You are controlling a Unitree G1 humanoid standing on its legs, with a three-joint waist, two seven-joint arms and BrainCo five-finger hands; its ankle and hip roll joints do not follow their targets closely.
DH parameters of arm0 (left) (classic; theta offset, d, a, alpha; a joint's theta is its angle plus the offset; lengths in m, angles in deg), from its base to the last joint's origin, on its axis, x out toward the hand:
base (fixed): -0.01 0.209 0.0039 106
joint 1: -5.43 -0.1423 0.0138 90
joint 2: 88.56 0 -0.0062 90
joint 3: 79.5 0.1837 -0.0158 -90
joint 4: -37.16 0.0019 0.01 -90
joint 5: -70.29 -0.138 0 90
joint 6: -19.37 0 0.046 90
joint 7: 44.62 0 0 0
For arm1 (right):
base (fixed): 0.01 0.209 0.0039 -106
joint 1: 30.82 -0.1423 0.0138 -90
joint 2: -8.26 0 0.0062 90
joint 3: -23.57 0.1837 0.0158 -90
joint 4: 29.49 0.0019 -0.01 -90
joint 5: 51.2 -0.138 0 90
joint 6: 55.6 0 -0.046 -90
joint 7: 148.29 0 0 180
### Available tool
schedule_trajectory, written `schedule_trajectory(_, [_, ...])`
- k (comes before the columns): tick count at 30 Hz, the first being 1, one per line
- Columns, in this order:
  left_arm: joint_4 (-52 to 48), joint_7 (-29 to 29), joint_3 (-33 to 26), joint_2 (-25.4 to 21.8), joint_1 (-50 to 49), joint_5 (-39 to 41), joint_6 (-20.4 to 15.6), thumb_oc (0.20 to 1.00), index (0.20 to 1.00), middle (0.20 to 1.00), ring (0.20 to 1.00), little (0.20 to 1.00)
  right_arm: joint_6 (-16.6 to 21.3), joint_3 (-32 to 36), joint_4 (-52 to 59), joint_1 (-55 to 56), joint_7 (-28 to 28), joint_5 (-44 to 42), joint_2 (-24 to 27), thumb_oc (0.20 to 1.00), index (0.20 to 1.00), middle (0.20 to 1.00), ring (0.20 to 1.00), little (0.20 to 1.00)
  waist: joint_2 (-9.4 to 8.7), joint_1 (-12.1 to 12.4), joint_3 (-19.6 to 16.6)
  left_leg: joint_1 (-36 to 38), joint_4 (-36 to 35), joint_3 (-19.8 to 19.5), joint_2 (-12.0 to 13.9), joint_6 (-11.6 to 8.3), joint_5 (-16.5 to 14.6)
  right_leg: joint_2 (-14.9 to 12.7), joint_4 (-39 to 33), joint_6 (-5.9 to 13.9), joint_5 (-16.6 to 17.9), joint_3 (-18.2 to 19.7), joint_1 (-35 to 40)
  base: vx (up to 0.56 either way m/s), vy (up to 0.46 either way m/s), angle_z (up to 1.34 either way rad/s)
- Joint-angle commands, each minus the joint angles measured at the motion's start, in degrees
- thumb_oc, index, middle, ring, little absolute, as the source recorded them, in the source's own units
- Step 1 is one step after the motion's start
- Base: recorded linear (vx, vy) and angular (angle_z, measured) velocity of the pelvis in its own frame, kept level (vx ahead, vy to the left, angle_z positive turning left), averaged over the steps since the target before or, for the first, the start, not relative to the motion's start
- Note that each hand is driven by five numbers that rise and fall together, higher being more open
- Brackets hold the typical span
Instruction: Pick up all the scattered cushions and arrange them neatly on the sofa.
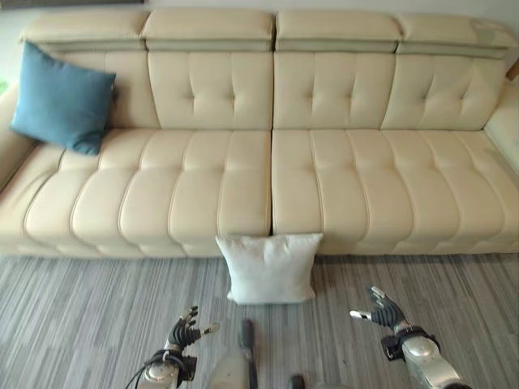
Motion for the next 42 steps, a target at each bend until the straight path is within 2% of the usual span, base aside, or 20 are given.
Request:
schedule_trajectory(1, [-3.0, 0.3, 0.3, -3.4, 0.8, 0.1, -1.6, 1.0, 1.0, 1.0, 1.0, 1.0, 1.3, 0.9, 2.2, -2.2, 0.4, 0.4, 0.0, 1.0, 1.0, 1.0, 1.0, 1.0, -1.63, 1.9, -1.6, -0.4, 8.3, 0.4, 0.4, -3.96, -9.5, -4.3, 6.4, 5.1, 0.7, 1.0, -9.0, 0.12, 0.18, -0.16])
schedule_trajectory(2, [-3.1, 0.4, 0.1, -3.5, 0.8, 0.3, -1.6, 1.0, 1.0, 1.0, 1.0, 1.0, 1.2, 0.8, 2.0, -2.6, 0.3, 0.6, -0.2, 1.0, 1.0, 1.0, 1.0, 1.0, -1.54, 2.1, -1.6, 0.0, 8.5, 0.7, 0.2, -3.46, -10.3, -4.9, 7.6, 5.66, 0.9, 1.0, -9.7, 0.13, 0.238, -0.07])
schedule_trajectory(3, [-3.0, 0.7, -0.3, -3.8, 1.0, 0.5, -1.6, 1.0, 1.0, 1.0, 1.0, 1.0, 1.1, 0.3, 1.9, -4.0, 0.2, 0.7, -0.7, 1.0, 1.0, 1.0, 1.0, 1.0, -1.31, 2.3, -1.3, 1.0, 8.5, 1.4, -0.2, -2.29, -11.4, -6.1, 12.8, 7.12, 3.3, 1.2, -12.6, 0.12, 0.215, -0.15])
schedule_trajectory(5, [-2.7, 0.9, -0.7, -4.1, 1.2, 0.6, -1.6, 1.0, 1.0, 1.0, 1.0, 1.0, 1.2, -0.1, 2.1, -4.6, 0.0, 0.4, -1.2, 1.0, 1.0, 1.0, 1.0, 1.0, -0.88, 2.3, -0.9, 1.7, 8.6, 1.7, -0.3, -1.78, -12.1, -6.8, 16.7, 8.02, 4.9, 0.9, -15.1, 0.1, 0.149, -0.16])
schedule_trajectory(7, [-2.6, 1.0, -0.8, -4.1, 1.1, 0.8, -1.7, 1.0, 1.0, 1.0, 1.0, 1.0, 1.2, -0.3, 2.5, -4.7, 0.0, 0.4, -1.4, 1.0, 1.0, 1.0, 1.0, 1.0, -0.8, 2.3, -0.7, 2.3, 8.6, 1.9, -0.4, -1.61, -12.5, -7.4, 17.0, 7.9, 5.2, 0.0, -15.9, 0.09, 0.057, -0.08])
schedule_trajectory(10, [-2.2, 1.0, -1.2, -4.0, 1.0, 1.3, -1.9, 1.0, 1.0, 1.0, 1.0, 1.0, 1.1, -1.0, 3.0, -5.1, 0.0, 1.2, -1.2, 1.0, 1.0, 1.0, 1.0, 1.0, -0.38, 2.0, -0.6, 4.2, 7.9, 1.5, -0.6, -1.43, -13.5, -8.1, 13.4, 6.77, 5.2, -2.6, -18.6, 0.12, -0.003, -0.07])
schedule_trajectory(11, [-1.8, 1.2, -1.0, -4.2, 1.5, 1.2, -1.9, 1.0, 1.0, 1.0, 1.0, 1.0, 1.1, -1.5, 2.9, -5.2, -0.1, 1.5, -0.8, 1.0, 1.0, 1.0, 1.0, 1.0, -0.59, 1.4, -0.2, 4.7, 8.0, 1.1, -1.0, -1.62, -13.8, -7.8, 9.9, 6.42, 5.4, -2.5, -19.4, 0.15, -0.042, -0.07])
schedule_trajectory(15, [-1.6, 1.4, -1.3, -4.3, 1.6, 1.2, -2.1, 1.0, 1.0, 1.0, 1.0, 1.0, 0.9, -1.5, 3.0, -4.7, -0.3, 1.7, -0.4, 1.0, 1.0, 1.0, 1.0, 1.0, -1.01, 1.1, 0.4, 5.3, 9.0, 0.1, -1.2, -1.76, -14.5, -6.9, 9.7, 6.74, 5.6, -1.1, -19.5, 0.11, -0.055, 0.11])
schedule_trajectory(18, [-1.8, 1.2, -1.9, -4.5, 1.2, 1.3, -2.1, 1.0, 1.0, 1.0, 1.0, 1.0, 1.0, -1.9, 3.4, -4.2, -0.4, 2.4, 0.3, 1.0, 1.0, 1.0, 1.0, 1.0, -1.49, 1.4, 0.3, 5.4, 9.1, -0.2, -1.2, -2.21, -14.8, -6.5, 8.1, 6.03, 5.3, -1.6, -18.3, 0.09, -0.097, 0.19])
schedule_trajectory(20, [-1.7, 1.9, -2.2, -5.3, 2.3, 1.9, -2.3, 1.0, 1.0, 1.0, 1.0, 1.0, 1.1, -3.3, 3.7, -5.4, 0.0, 3.7, 1.1, 1.0, 1.0, 1.0, 1.0, 1.0, -1.95, 2.0, 1.5, 3.4, 9.7, -1.1, -0.5, -2.98, -14.3, -6.0, 7.7, 5.21, 4.7, -2.4, -18.6, -0.01, -0.17, 0.07])
schedule_trajectory(22, [-1.7, 1.9, -2.2, -5.3, 2.4, 1.9, -2.3, 1.0, 1.0, 1.0, 1.0, 1.0, 1.1, -3.3, 3.7, -5.5, 0.1, 3.7, 1.1, 1.0, 1.0, 1.0, 1.0, 1.0, -1.96, 2.0, 1.4, 3.3, 9.8, -1.2, -0.5, -2.98, -14.3, -6.0, 7.7, 5.21, 4.6, -2.5, -18.8, -0.09, -0.087, 0.19])
schedule_trajectory(25, [-1.6, 4.4, -1.3, -6.5, 8.6, 5.4, -3.6, 1.0, 1.0, 1.0, 1.0, 1.0, 1.4, -5.5, 1.8, -11.3, 2.1, 3.2, 1.2, 1.0, 1.0, 1.0, 1.0, 1.0, -2.35, 2.6, 6.1, -4.8, 14.0, -2.9, 0.4, -3.94, -13.4, -5.9, 10.9, 4.14, 4.1, -3.5, -24.8, -0.24, -0.137, 0.22])
schedule_trajectory(29, [-0.2, 7.0, -0.3, -7.6, 16.1, 10.9, -5.5, 1.0, 1.0, 1.0, 1.0, 1.0, 1.6, -6.5, -5.5, -18.8, 5.0, 0.4, 0.7, 1.0, 1.0, 1.0, 1.0, 1.0, -1.98, 2.7, 8.9, -14.6, 19.1, -4.5, 1.0, -4.86, -13.0, -6.5, 16.1, 3.24, 2.5, -5.0, -33.4, -0.16, -0.071, 0.31])
schedule_trajectory(33, [0.8, 9.4, 0.8, -10.2, 24.9, 15.3, -7.3, 1.0, 1.0, 1.0, 1.0, 1.0, 2.1, -7.0, -9.9, -28.1, 7.6, -3.9, 2.1, 1.0, 1.0, 1.0, 1.0, 1.0, -1.55, 1.9, 12.0, -25.9, 25.3, -4.8, 1.4, -5.05, -13.0, -7.1, 23.1, 2.82, 1.3, -4.8, -45.1, -0.17, -0.014, 0.11])
schedule_trajectory(34, [1.2, 9.7, 1.0, -10.9, 26.8, 16.0, -7.6, 1.0, 1.0, 1.0, 1.0, 1.0, 2.4, -7.3, -10.7, -30.3, 8.2, -5.0, 2.4, 1.0, 1.0, 1.0, 1.0, 1.0, -1.36, 1.7, 12.3, -28.5, 27.9, -4.9, 1.8, -5.36, -15.0, -7.0, 25.5, 3.14, -0.6, -4.1, -47.7, -0.12, 0.023, 0.08])
schedule_trajectory(35, [1.3, 10.2, 1.0, -11.6, 28.5, 16.7, -7.9, 1.0, 1.0, 1.0, 1.0, 1.0, 2.4, -7.1, -11.9, -32.4, 8.9, -6.1, 3.0, 1.0, 1.0, 1.0, 1.0, 1.0, -1.13, 1.5, 12.6, -31.4, 29.3, -5.0, 1.9, -5.29, -15.2, -7.1, 27.2, 2.94, -1.1, -3.8, -50.6, -0.15, 0.044, 0.08])
schedule_trajectory(36, [2.5, 10.9, 1.1, -13.2, 33.4, 18.4, -8.3, 1.0, 1.0, 1.0, 1.0, 1.0, 2.8, -6.8, -15.1, -37.9, 10.1, -8.9, 4.1, 1.0, 1.0, 1.0, 1.0, 1.0, -0.61, 0.9, 13.8, -38.1, 33.3, -4.7, 2.4, -5.25, -16.0, -7.7, 31.3, 2.93, -1.8, -3.1, -57.4, -0.2, 0.068, 0.04])
schedule_trajectory(38, [4.5, 11.4, 1.8, -14.9, 38.0, 19.0, -8.4, 1.0, 1.0, 1.0, 1.0, 1.0, 3.2, -7.7, -17.2, -44.0, 11.1, -10.5, 4.9, 1.0, 1.0, 1.0, 1.0, 1.0, -0.23, 0.6, 13.7, -44.4, 36.8, -4.7, 2.8, -5.04, -16.8, -7.8, 35.0, 2.61, -2.7, -2.3, -63.7, -0.12, 0.052, 0.04])
schedule_trajectory(39, [4.7, 11.3, 1.8, -15.0, 38.2, 19.1, -8.4, 1.0, 1.0, 1.0, 1.0, 1.0, 3.2, -7.7, -17.4, -44.2, 11.0, -10.5, 4.8, 1.0, 1.0, 1.0, 1.0, 1.0, -0.24, 0.6, 13.6, -44.8, 37.1, -4.7, 2.8, -5.04, -16.9, -7.8, 35.3, 2.61, -2.8, -2.3, -64.1, -0.05, 0.026, -0.02])
schedule_trajectory(42, [7.3, 12.5, 5.1, -17.2, 46.3, 19.1, -8.3, 1.0, 1.0, 1.0, 1.0, 1.0, 3.2, -12.1, -18.3, -53.9, 12.6, -10.1, 4.8, 1.0, 1.0, 1.0, 1.0, 1.0, 0.31, 0.3, 13.9, -54.6, 42.9, -5.1, 3.1, -4.61, -18.1, -8.1, 40.4, 2.36, -3.9, -0.8, -73.2, -0.05, 0.041, -0.06])
